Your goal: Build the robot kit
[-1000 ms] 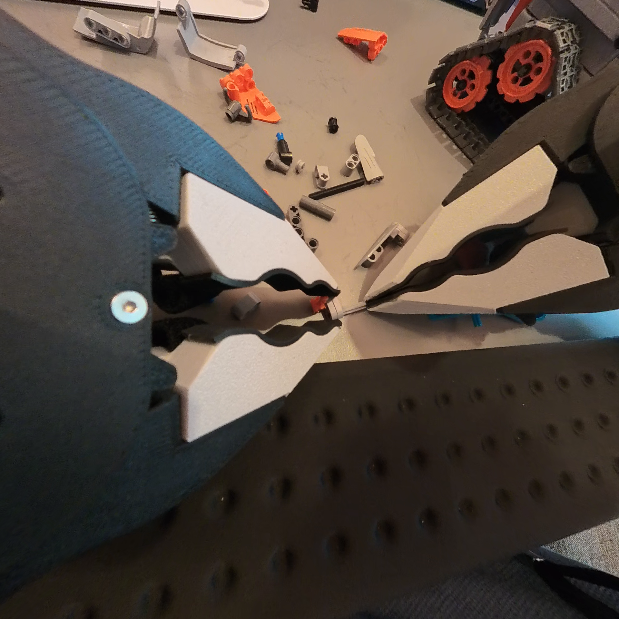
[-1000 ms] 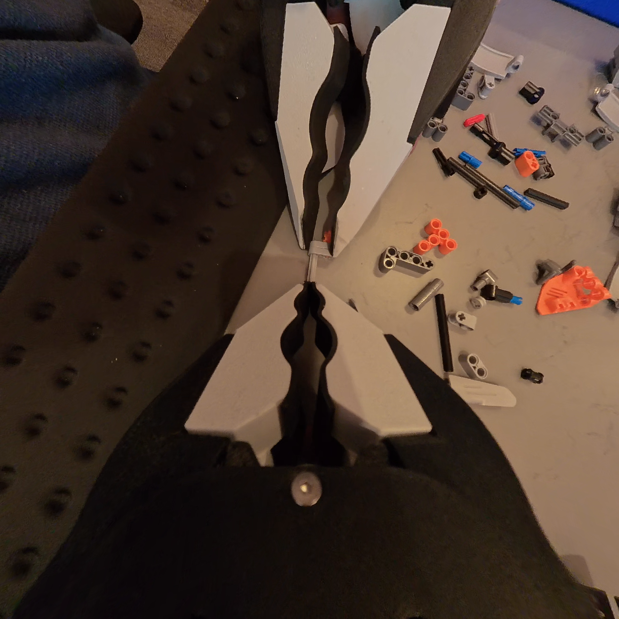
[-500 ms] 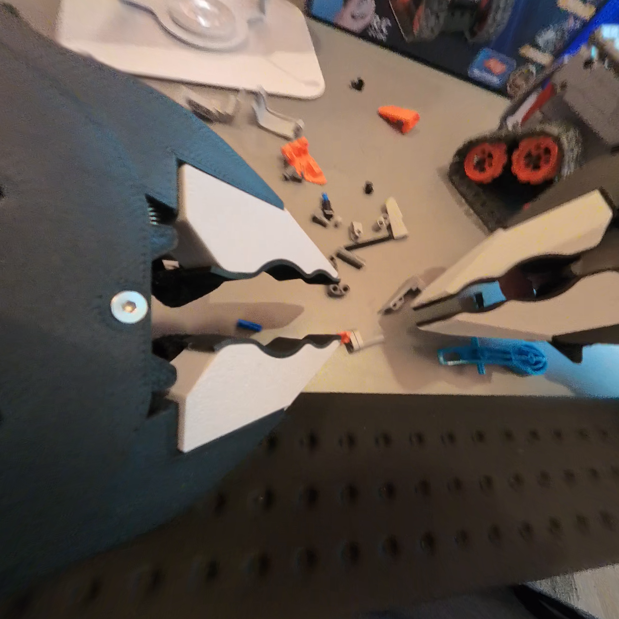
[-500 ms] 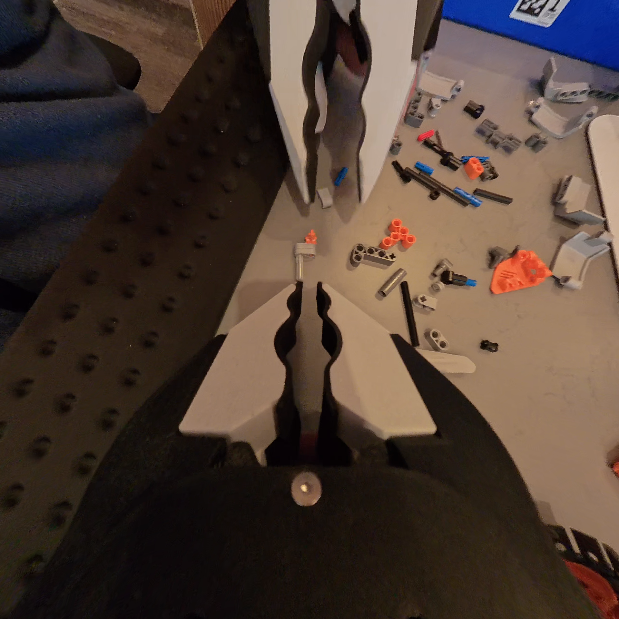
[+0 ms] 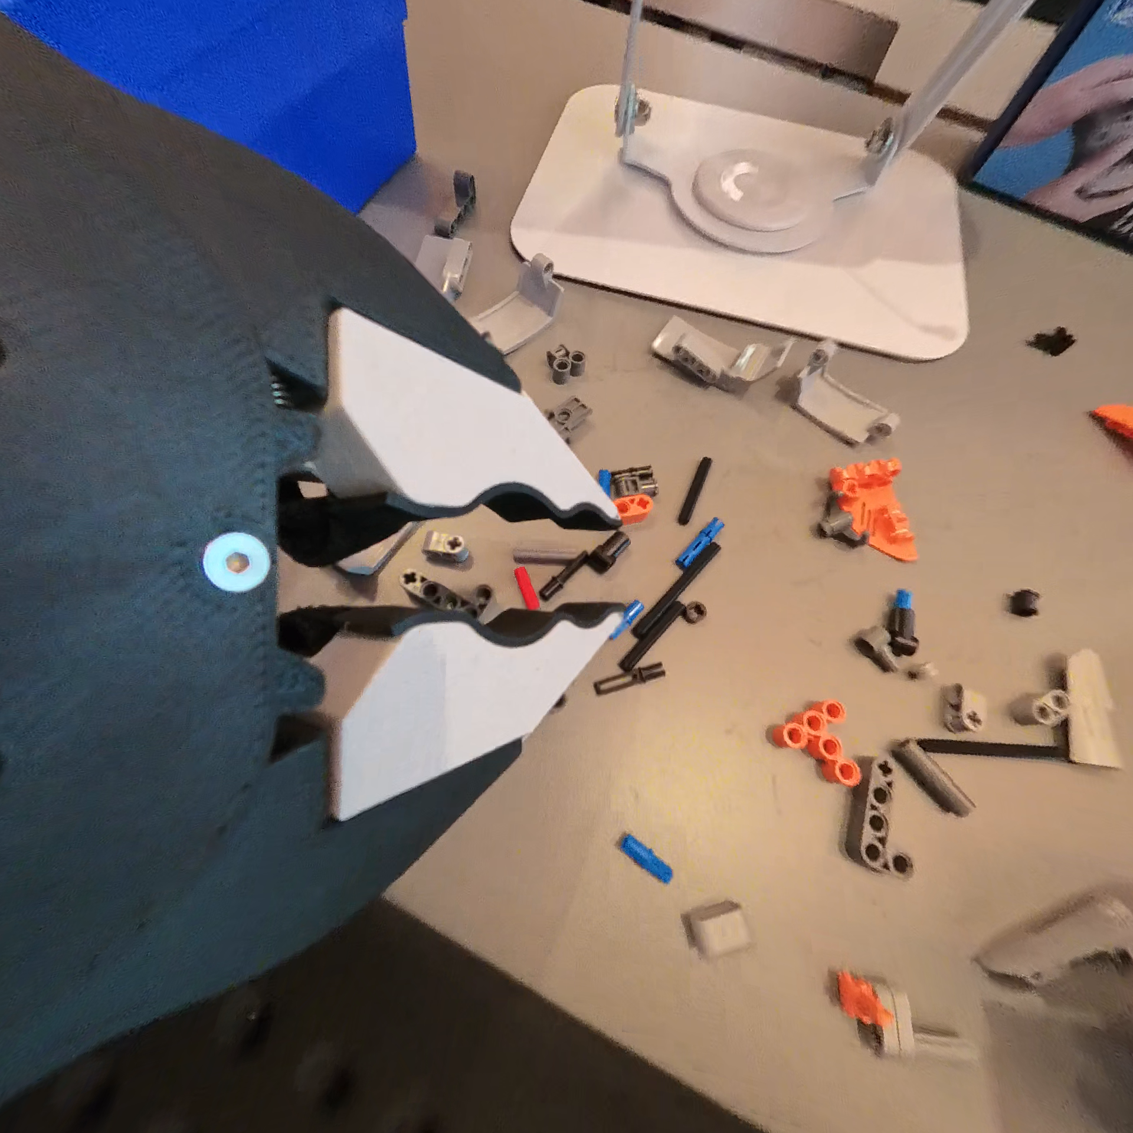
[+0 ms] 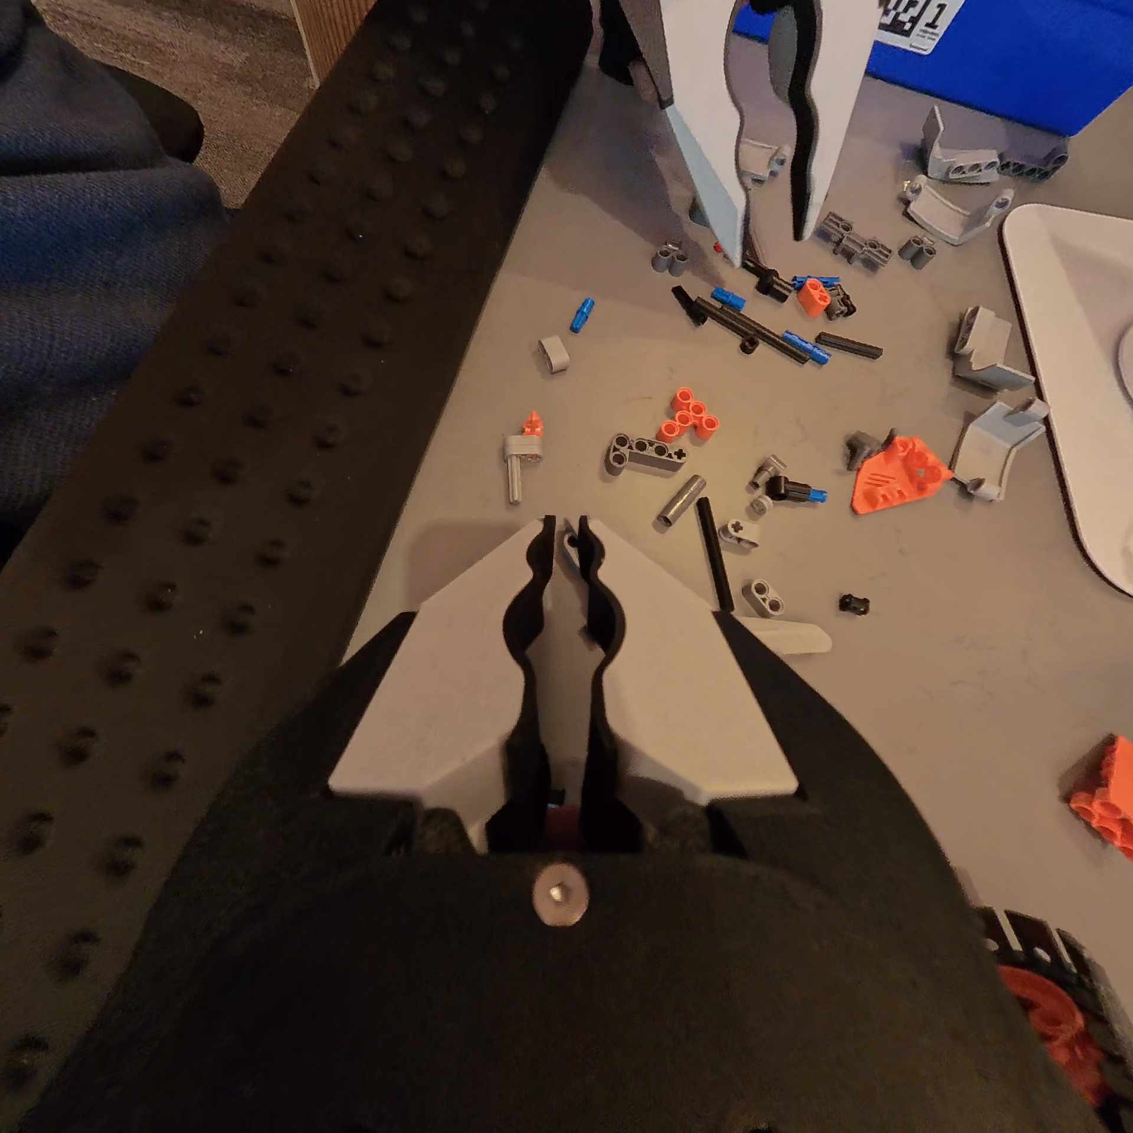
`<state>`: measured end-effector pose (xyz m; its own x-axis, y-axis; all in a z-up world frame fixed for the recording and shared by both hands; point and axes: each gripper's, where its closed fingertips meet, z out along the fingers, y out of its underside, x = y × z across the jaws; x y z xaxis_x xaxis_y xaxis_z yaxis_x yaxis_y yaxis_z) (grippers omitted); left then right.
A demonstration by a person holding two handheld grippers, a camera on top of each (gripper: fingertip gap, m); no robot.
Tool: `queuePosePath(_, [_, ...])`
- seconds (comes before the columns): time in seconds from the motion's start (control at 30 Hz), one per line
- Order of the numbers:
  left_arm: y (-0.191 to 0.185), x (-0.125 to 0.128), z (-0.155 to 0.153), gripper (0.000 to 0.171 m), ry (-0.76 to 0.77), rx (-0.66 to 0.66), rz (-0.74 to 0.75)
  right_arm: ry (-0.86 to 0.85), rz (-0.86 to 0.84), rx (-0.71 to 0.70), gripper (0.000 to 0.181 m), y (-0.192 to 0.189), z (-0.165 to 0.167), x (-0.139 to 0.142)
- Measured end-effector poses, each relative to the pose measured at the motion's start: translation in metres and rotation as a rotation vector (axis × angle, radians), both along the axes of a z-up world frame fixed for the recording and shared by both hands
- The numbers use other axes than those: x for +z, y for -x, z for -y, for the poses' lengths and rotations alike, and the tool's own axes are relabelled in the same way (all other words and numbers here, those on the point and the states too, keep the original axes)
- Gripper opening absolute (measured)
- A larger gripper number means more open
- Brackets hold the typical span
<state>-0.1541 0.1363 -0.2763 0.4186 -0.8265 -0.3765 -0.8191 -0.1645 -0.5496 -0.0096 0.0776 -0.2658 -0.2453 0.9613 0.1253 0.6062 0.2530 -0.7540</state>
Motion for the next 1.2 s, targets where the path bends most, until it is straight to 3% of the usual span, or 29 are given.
queuePosePath(0.1, [0.009,0.003,-0.004,0.018,0.001,0.041,-0.027,-0.001,-0.009,-0.005,0.005,-0.002,-0.002,0.002])
queuePosePath(0.33, [0.050,0.035,0.008,0.021,-0.017,0.130,-0.070,-0.003,-0.029,-0.011,0.006,-0.003,-0.003,0.008])
queuePosePath(0.57, [0.055,0.014,0.034,0.026,0.089,0.114,-0.167,-0.012,-0.029,-0.004,0.006,-0.003,-0.002,0.009])
queuePosePath(0.77, [0.049,-0.001,0.037,0.027,0.111,0.117,-0.161,-0.013,-0.031,0.007,0.006,-0.004,0.003,0.012])
queuePosePath(0.87, [0.050,-0.010,0.036,0.016,0.129,0.146,-0.183,-0.014,-0.028,0.012,0.006,-0.004,0.004,0.012])
queuePosePath(1.2, [0.007,-0.013,0.051,0.020,0.191,0.019,-0.025,-0.018,-0.038,0.010,0.006,-0.009,0.004,0.019])
